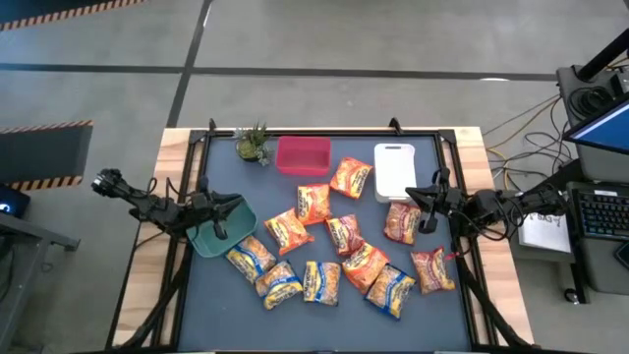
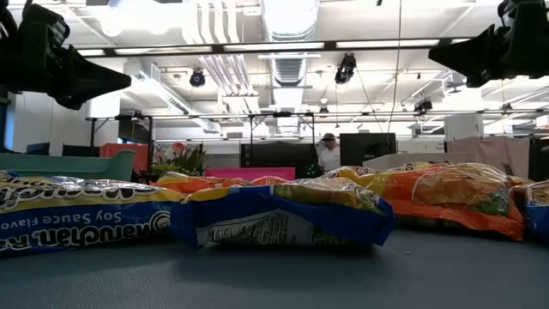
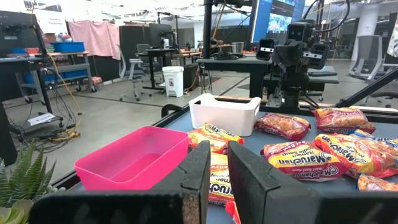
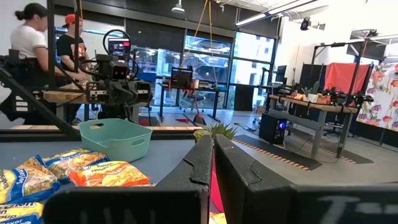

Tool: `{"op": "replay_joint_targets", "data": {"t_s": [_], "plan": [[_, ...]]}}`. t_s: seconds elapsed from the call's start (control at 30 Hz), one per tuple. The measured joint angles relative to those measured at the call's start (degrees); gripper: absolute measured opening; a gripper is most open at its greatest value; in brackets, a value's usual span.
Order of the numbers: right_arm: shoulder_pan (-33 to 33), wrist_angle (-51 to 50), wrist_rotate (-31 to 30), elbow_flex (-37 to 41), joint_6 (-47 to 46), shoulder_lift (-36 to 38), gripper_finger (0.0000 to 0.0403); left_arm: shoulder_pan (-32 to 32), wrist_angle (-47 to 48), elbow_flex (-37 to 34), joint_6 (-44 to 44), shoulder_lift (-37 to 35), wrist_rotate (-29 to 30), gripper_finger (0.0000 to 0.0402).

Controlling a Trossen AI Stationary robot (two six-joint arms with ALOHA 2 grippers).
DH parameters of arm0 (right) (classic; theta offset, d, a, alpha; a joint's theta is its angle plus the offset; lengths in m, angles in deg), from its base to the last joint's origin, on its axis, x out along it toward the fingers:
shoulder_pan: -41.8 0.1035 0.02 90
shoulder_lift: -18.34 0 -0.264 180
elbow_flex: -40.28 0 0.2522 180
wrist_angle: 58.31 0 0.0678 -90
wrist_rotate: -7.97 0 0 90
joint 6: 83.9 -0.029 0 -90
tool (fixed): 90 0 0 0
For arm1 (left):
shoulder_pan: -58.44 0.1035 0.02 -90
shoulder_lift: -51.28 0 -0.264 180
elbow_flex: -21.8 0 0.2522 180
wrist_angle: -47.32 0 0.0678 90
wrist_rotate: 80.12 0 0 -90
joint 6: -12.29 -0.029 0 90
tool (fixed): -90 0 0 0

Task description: Sort Maruchan noodles

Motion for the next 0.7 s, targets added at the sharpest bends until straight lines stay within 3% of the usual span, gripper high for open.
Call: {"op": "replay_joint_targets", "data": {"t_s": [0.13, 0.3, 0.53, 0.7], "plan": [[0.0, 0.0, -0.01, 0.0, 0.0, -0.01, 0.0009, 0.0, -2.59, 0.0, 0.34, 0.01, 0.0, 0.0039], [0.0, 0.0, 0.01, 0.02, -1.24, -0.01, 0.0009, 0.0, -14.17, -0.02, 3.91, 0.02, 0.01, 0.0039], [0.0, 0.99, -0.03, 0.01, -25.39, 0.01, 0.0009, 0.0, -33.45, -0.02, 4.54, 0.0, 0.01, 0.0039], [0.0, 0.92, -0.13, 0.01, -33.32, 0.01, 0.0009, 0.09, -34.64, -0.02, 7.27, 0.0, 0.22, 0.0039]]}}
